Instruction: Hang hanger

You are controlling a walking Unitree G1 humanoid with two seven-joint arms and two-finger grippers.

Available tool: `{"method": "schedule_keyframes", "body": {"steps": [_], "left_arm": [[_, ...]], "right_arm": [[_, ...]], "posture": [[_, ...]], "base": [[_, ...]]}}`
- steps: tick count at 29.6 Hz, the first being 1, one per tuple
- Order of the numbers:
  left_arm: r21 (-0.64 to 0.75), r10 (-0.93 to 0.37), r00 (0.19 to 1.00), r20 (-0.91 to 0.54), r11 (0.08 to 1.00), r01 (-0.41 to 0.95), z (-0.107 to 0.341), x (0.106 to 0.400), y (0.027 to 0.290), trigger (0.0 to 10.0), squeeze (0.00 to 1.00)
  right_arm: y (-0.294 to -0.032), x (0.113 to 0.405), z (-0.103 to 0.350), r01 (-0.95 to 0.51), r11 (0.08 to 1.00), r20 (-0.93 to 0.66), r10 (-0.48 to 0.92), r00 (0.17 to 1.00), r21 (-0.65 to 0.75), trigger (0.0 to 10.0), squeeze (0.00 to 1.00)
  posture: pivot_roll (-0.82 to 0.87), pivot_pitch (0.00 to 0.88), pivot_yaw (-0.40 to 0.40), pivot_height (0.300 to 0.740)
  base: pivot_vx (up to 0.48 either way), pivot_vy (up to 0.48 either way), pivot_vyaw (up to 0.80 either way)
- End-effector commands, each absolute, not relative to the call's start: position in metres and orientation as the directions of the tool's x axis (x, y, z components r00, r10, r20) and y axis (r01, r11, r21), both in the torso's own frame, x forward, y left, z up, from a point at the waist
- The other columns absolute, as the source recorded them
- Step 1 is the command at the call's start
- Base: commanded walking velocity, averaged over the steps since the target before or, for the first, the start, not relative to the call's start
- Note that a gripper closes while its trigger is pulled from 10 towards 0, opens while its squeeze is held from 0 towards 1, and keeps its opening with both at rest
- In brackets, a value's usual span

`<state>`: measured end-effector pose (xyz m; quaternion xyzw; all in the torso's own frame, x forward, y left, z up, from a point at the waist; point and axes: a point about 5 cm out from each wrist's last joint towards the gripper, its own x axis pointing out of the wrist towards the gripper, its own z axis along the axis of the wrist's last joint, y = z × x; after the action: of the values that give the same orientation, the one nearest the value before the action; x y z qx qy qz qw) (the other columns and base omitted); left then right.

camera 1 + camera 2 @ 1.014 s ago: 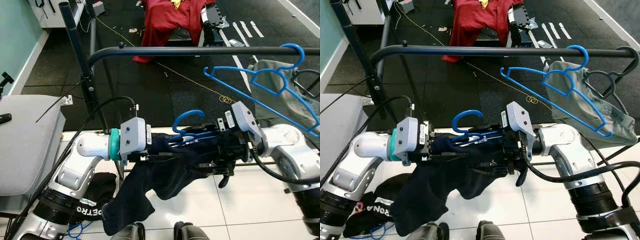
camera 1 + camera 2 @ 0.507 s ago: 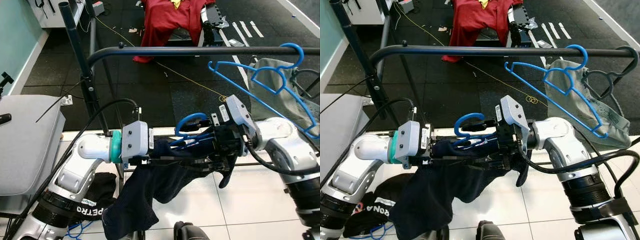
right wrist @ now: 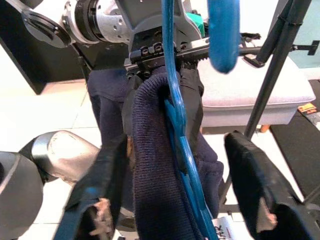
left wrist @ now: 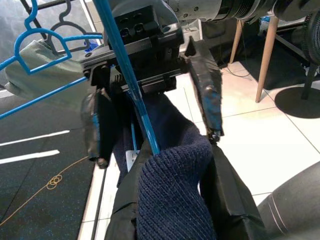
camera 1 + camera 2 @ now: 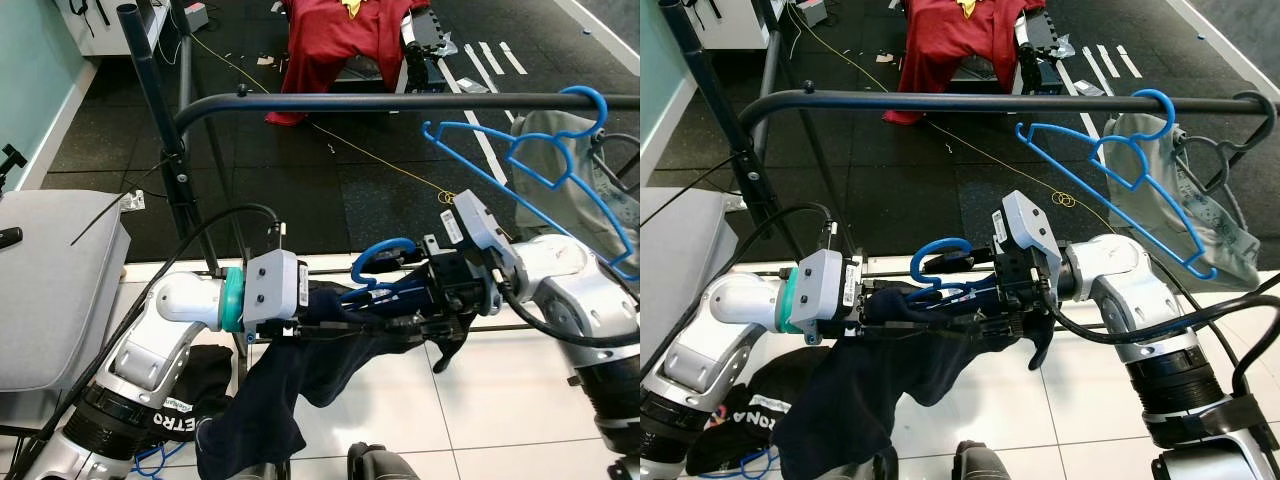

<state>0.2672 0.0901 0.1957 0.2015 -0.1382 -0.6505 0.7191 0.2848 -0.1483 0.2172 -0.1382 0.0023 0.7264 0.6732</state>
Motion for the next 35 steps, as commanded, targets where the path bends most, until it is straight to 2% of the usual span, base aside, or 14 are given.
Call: {"method": "schedule_keyframes", "body": {"steps": [1,28,29,30,31,32,33,35], "left_arm": [[0.480,-0.995,0.076,-0.060,0.038,0.876,0.198,0.261,0.086,0.0,0.00],[0.499,-0.997,0.082,-0.015,0.064,0.864,0.208,0.266,0.081,0.0,0.00],[0.501,-0.997,0.082,-0.010,0.067,0.863,0.209,0.266,0.080,0.0,0.00],[0.501,-0.997,0.082,-0.010,0.067,0.863,0.209,0.266,0.080,0.0,0.00],[0.503,-0.997,0.081,-0.006,0.068,0.862,0.210,0.266,0.080,0.0,0.00],[0.503,-0.997,0.081,-0.006,0.068,0.862,0.210,0.266,0.080,0.0,0.00],[0.505,-0.997,0.079,-0.002,0.067,0.861,0.211,0.266,0.080,0.0,0.00],[0.505,-0.997,0.079,-0.002,0.067,0.861,0.211,0.266,0.080,0.0,0.00]], "right_arm": [[-0.149,0.284,0.223,-0.975,-0.110,-0.206,0.976,-0.070,-0.190,0.0,0.00],[-0.150,0.277,0.214,-0.978,-0.176,-0.263,0.954,-0.143,-0.109,0.1,0.00],[-0.150,0.278,0.214,-0.978,-0.166,-0.262,0.956,-0.130,-0.123,10.0,0.00],[-0.150,0.278,0.214,-0.978,-0.166,-0.262,0.956,-0.130,-0.123,10.0,0.00],[-0.149,0.278,0.215,-0.978,-0.161,-0.258,0.958,-0.123,-0.130,10.0,0.21],[-0.149,0.278,0.215,-0.978,-0.161,-0.258,0.958,-0.123,-0.130,10.0,0.21],[-0.149,0.279,0.216,-0.978,-0.158,-0.257,0.959,-0.120,-0.134,10.0,0.58],[-0.149,0.279,0.216,-0.978,-0.158,-0.257,0.959,-0.120,-0.134,10.0,0.58]], "posture": [[-0.09,0.085,0.051,0.740],[-0.09,0.072,0.054,0.740],[-0.09,0.073,0.055,0.740],[-0.09,0.073,0.055,0.740],[-0.09,0.073,0.056,0.740],[-0.09,0.073,0.056,0.740],[-0.09,0.073,0.057,0.740],[-0.09,0.073,0.057,0.740]], "base": [[0.000,0.000,0.00],[0.000,0.000,0.00],[0.000,0.000,0.00],[0.000,0.000,0.00],[0.000,0.000,0.00],[0.000,0.000,0.00],[0.000,0.000,0.00],[0.000,0.000,0.00]]}}
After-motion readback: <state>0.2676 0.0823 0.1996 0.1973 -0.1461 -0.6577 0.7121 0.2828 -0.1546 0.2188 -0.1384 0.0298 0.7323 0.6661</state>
